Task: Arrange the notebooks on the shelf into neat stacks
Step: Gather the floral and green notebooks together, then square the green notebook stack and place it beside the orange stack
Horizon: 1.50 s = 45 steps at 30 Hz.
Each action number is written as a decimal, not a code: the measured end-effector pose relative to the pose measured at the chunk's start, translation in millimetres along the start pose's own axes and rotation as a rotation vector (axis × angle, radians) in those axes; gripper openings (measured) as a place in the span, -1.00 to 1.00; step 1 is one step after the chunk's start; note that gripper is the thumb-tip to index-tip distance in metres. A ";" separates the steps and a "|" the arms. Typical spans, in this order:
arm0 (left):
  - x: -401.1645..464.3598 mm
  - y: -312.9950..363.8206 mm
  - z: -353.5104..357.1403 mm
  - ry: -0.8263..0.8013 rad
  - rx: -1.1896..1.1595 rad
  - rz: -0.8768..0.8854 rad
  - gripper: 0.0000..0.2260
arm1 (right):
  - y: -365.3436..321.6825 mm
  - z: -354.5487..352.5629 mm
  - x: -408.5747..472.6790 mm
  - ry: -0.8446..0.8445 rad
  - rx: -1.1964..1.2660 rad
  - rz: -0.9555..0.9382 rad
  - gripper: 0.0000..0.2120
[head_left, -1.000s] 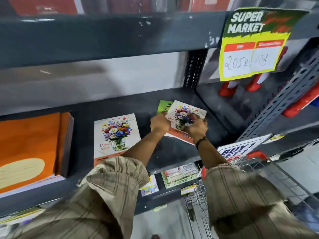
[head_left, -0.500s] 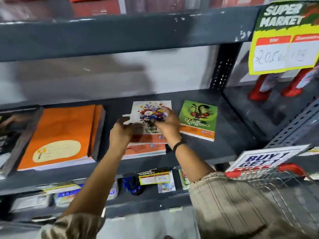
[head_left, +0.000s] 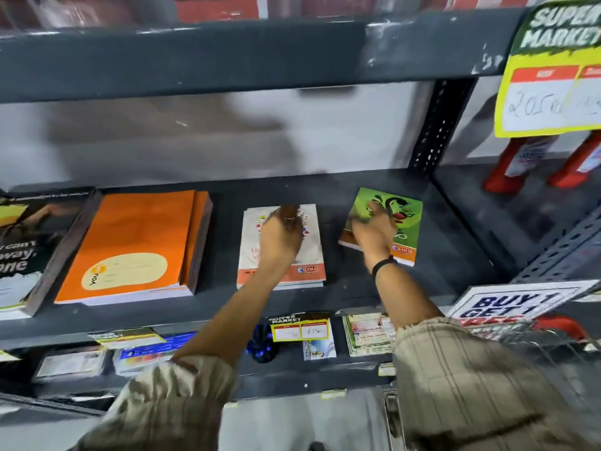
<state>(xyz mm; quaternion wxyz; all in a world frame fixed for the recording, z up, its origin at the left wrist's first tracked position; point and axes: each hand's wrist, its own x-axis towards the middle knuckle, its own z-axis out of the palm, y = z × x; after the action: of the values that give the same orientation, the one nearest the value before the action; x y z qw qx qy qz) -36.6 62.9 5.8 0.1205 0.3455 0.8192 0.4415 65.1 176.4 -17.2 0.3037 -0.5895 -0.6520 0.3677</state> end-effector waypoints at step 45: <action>-30.3 -107.9 -59.6 -0.291 0.062 0.034 -0.27 | 14.7 23.7 -52.2 -0.774 -0.183 -0.434 -0.02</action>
<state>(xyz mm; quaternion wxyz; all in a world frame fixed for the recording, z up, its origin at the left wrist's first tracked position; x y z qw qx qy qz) -94.0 -35.7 -49.9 0.2197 0.4231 0.8006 0.3631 59.8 122.2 -40.5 0.0542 -0.2825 -0.8559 0.4298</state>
